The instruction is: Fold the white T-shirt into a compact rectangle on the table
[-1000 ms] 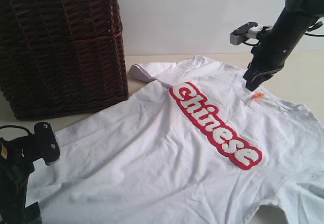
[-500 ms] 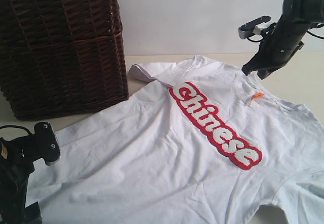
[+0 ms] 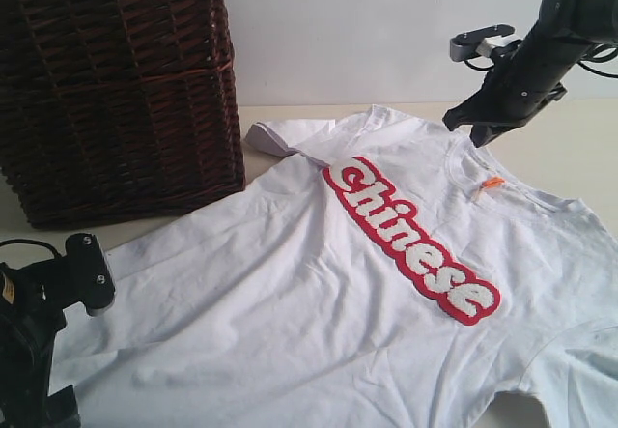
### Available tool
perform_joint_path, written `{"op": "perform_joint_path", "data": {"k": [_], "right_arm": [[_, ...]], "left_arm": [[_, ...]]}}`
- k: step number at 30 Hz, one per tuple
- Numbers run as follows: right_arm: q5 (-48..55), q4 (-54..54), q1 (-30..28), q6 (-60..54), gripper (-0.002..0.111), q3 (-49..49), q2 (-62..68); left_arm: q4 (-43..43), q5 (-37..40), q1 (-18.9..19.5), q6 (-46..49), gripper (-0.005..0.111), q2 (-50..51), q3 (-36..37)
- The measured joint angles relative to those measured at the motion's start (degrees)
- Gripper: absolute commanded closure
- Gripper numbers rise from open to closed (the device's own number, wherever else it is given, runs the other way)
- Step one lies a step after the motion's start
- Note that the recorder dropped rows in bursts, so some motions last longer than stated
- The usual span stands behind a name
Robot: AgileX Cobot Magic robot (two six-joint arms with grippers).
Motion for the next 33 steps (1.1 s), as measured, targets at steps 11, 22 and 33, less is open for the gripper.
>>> {"op": "perform_joint_path", "data": {"k": [11, 22, 33], "right_arm": [[0.2, 0.5, 0.0, -5.1, 0.108, 0.0, 0.0], [0.2, 0.7, 0.0, -5.9, 0.108, 0.0, 0.0], [3.0, 0.7, 0.0, -6.0, 0.108, 0.0, 0.1]], "left_arm": [[2.9, 4.8, 0.2, -1.4, 0.002, 0.6, -2.8], [4.0, 8.8, 0.3, 0.4, 0.002, -0.7, -6.9], [-2.1, 7.1, 0.3, 4.5, 0.002, -0.7, -6.9]]}}
